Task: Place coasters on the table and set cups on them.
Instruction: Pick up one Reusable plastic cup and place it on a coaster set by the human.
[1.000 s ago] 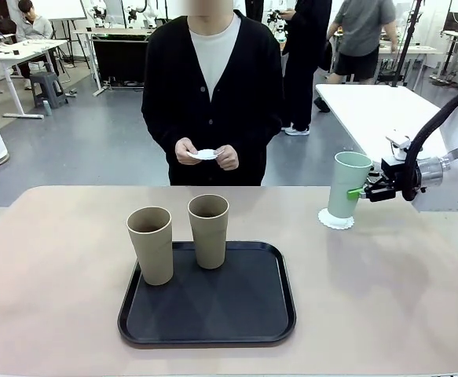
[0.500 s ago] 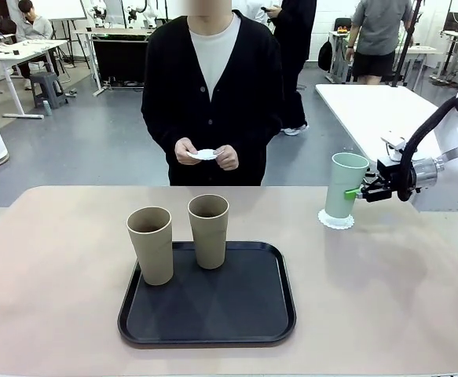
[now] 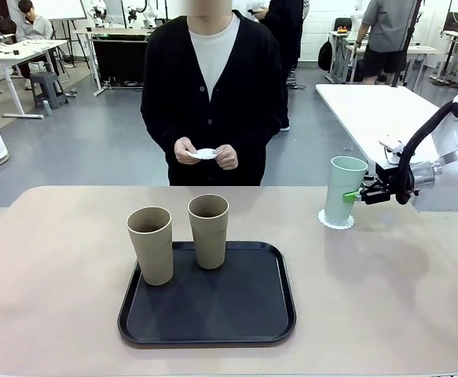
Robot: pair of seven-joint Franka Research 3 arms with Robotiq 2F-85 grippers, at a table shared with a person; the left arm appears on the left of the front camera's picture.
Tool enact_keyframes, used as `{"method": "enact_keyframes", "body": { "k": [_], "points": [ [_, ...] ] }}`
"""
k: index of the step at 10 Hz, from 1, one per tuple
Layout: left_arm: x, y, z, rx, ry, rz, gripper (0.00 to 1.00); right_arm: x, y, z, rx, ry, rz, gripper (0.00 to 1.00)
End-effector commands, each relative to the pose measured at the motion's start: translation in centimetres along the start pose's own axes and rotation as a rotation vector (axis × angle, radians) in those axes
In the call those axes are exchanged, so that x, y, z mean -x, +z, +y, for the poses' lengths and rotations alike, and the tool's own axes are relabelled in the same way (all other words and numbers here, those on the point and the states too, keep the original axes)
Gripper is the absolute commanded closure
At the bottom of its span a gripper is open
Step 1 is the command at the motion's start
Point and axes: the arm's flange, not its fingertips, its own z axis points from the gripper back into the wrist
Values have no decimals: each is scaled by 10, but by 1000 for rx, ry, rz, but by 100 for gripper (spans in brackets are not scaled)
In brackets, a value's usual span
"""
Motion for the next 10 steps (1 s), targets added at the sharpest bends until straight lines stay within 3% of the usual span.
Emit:
{"method": "enact_keyframes", "body": {
  "k": [1, 10],
  "points": [
    [-1, -1, -1, 11, -14, -7, 0, -4, 2, -5, -28, -24, 5, 15],
    [-1, -1, -1, 11, -14, -7, 0, 2, 0, -5, -39, -51, 25, 15]
  ]
}}
